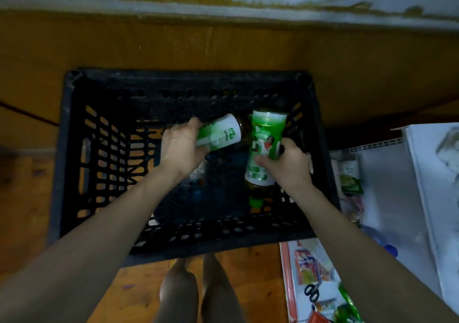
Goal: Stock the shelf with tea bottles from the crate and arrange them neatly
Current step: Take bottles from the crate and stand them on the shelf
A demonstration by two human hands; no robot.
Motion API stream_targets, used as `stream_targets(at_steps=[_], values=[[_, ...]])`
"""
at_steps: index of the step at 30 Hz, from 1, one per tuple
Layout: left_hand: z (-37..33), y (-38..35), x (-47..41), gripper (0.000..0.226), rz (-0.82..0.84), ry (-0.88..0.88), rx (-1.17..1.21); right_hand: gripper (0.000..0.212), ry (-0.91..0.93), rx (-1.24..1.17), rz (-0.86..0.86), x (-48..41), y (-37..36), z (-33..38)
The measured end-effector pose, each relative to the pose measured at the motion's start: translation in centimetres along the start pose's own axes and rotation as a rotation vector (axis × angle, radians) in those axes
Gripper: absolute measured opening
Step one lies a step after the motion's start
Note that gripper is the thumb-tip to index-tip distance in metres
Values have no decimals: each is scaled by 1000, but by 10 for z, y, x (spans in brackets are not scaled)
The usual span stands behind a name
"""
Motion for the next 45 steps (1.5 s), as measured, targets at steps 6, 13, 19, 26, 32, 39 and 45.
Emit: stream_targets(at_steps=[6, 13, 19, 26, 32, 39, 45], values=[[-38, 78, 65, 52, -150, -100, 181, 38, 124, -63, -125, 66, 58, 54], [-106, 157, 130, 49, -229, -313, 336, 42, 257, -130, -321, 173, 138, 100], [-187, 202, 178, 50, -244, -495, 427, 52, 270, -115, -535, 282, 205, 108], [-297, 218, 235, 39, -195, -781, 515, 40, 170, -101, -861, 414, 284, 86], [-394, 208, 289, 37, -156, -958, 578, 44, 109, 32, -1038, 524, 345, 60], [-470, 171, 335, 53, -95, -1009, 676, 59, -102, 342, -1132, 601, 389, -7], [-505, 142, 360, 52, -75, -1034, 672, 58, -379, 493, -929, 589, 405, -86]])
Point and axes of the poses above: each hand's wrist, its own x-axis away from the middle knuckle, its own y-axis out of the back of the hand, z = x × y, the point moved 7 cm from there along -x, towards the middle knuckle, and after that the axes turned 9 degrees about z, right-handed, at the moved point
